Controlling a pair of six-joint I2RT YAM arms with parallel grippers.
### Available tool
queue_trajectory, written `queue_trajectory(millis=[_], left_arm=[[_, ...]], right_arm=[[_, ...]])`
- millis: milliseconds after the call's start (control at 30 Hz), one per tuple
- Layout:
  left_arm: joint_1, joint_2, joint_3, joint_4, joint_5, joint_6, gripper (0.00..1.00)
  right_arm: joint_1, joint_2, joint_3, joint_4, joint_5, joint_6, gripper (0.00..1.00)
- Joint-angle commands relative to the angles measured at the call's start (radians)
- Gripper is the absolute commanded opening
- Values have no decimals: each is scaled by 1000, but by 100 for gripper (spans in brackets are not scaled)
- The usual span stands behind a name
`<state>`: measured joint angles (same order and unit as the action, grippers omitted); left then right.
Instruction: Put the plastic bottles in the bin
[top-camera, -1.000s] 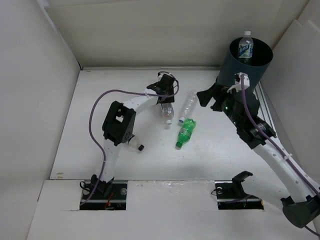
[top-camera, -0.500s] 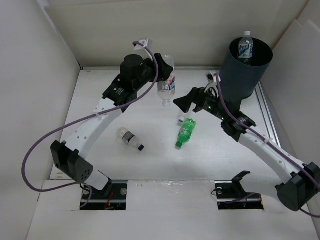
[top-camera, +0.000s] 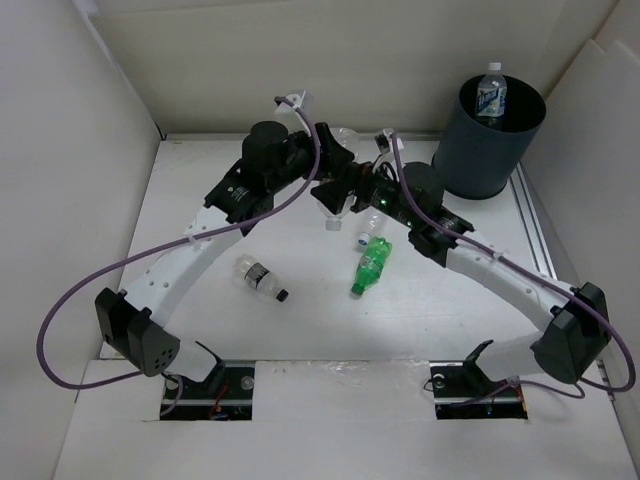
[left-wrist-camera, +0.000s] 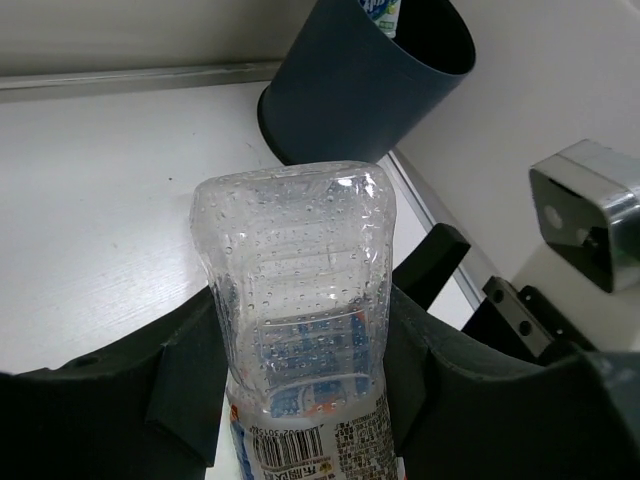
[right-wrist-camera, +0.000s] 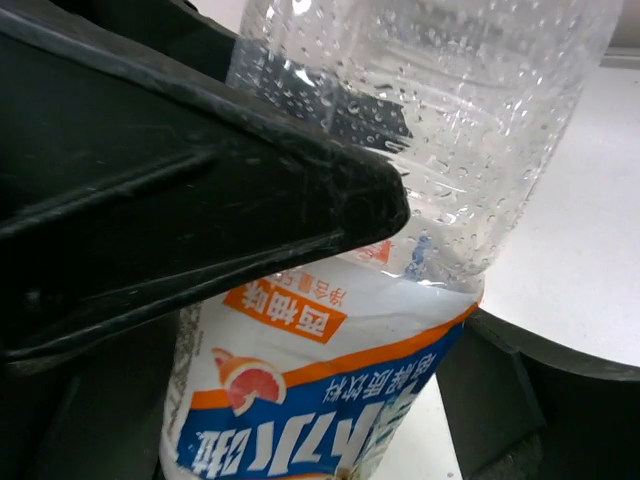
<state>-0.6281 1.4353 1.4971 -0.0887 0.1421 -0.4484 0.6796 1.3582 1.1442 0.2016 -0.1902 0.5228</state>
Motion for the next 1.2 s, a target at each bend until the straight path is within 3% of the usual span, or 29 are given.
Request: queue_trajectory(millis=[0, 100, 133, 167, 200, 267, 400, 433, 533, 700, 833, 1000, 1167], left_arm=[[-4, -69, -17, 50, 50, -25, 0], [-4, -88, -17, 61, 73, -36, 2], [-4, -88, -17, 61, 73, -36, 14], [-4, -98, -17, 73, 73, -45, 33], [-4, -107, -17, 73, 54, -55, 93], [-4, -107, -8, 73, 10, -55, 100], [-4, -116, 90, -20, -175, -82, 100], [-4, -116, 124, -78, -293, -99, 100], [-4, -134, 146, -175, -412, -139, 100], [19, -182, 28, -175, -345, -99, 100], [19, -245, -136, -77, -239, -70, 100], [19, -300, -305, 0, -157, -35, 100], [19, -323, -376, 33, -131, -19, 100]], right_arm=[[26, 18, 55, 105, 63, 28, 99], [26, 47, 55, 105, 72, 48, 70], [15, 59, 55, 116, 58, 48, 59], [15, 59, 55, 116, 58, 58, 22], [15, 59, 64, 125, 58, 59, 15], [6, 59, 74, 125, 69, 59, 0], [-89, 70, 147, 50, 78, 46, 0], [-119, 84, 172, 29, 78, 36, 0], [-268, 136, 297, -68, 58, 26, 0], [-509, 245, 498, -168, 165, 26, 0], [-607, 360, 682, -241, 300, 26, 0], [-684, 510, 912, -312, 511, 26, 0], [-718, 662, 1147, -444, 705, 17, 0]])
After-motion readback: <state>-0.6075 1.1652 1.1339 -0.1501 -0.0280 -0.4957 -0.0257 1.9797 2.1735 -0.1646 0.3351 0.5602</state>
